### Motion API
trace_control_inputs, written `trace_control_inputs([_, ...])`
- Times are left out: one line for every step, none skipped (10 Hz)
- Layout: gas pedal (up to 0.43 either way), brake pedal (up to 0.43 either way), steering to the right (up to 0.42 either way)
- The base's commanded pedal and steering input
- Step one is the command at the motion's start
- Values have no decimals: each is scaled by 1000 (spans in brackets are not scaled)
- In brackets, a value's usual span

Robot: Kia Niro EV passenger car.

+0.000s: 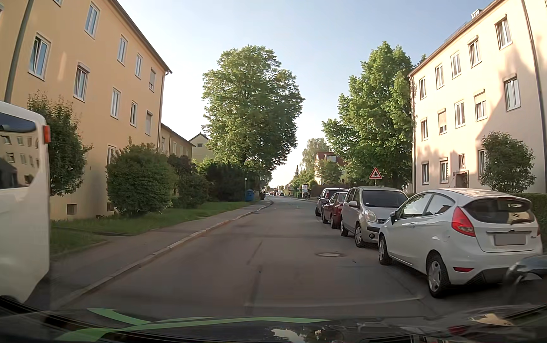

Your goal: Follow the waypoints while adhering to traffic rules and regulations

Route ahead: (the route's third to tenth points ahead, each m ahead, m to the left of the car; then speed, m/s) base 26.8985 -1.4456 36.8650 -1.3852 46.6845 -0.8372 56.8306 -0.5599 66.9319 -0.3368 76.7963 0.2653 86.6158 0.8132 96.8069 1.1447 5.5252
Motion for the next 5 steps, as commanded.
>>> trace_control_inputs([79, 0, -23])
trace_control_inputs([79, 0, -25])
trace_control_inputs([79, 0, -28])
trace_control_inputs([79, 0, -33])
trace_control_inputs([79, 0, -37])
